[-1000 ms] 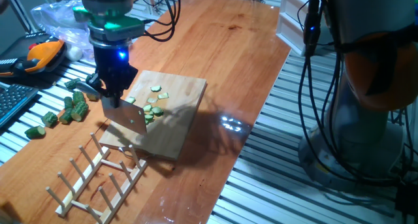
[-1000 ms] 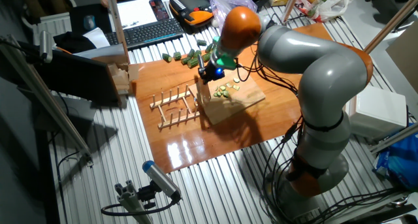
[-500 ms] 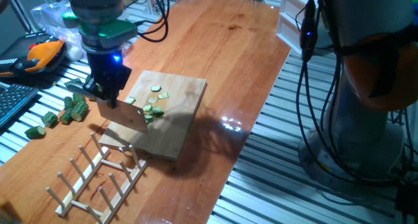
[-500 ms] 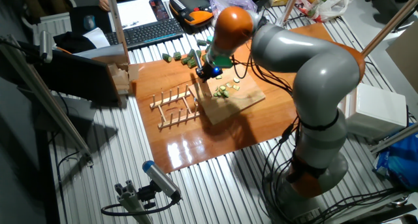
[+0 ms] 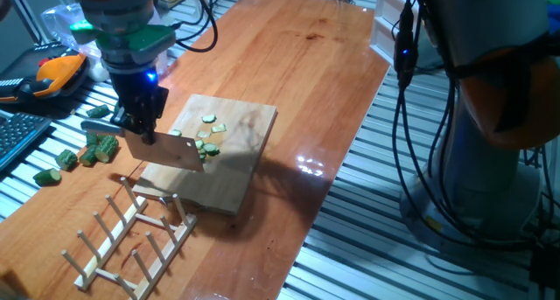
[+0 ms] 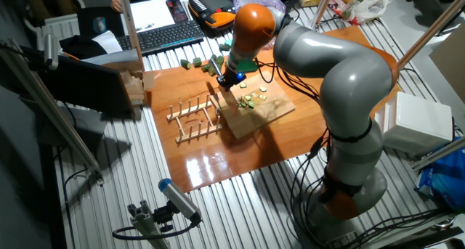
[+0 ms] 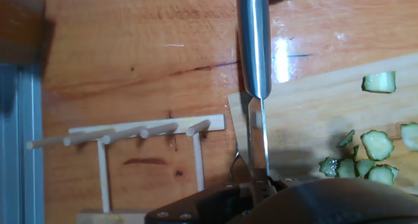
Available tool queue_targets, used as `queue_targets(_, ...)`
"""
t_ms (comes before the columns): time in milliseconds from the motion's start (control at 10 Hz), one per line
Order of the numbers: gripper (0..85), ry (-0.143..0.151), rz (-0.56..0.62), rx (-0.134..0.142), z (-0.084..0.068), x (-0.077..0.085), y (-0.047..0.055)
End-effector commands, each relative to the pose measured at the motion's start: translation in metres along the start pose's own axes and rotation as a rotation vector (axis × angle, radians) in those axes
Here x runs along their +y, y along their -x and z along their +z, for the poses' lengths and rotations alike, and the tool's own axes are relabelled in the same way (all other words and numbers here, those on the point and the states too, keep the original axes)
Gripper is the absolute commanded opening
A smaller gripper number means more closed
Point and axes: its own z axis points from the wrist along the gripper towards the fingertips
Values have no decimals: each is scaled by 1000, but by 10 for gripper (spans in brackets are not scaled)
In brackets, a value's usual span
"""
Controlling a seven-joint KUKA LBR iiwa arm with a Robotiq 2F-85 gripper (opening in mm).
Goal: Chop the cucumber into shreds
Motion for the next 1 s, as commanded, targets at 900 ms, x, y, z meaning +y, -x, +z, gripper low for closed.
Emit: queue_targets(900,0,78,92,-31,-23,73,8)
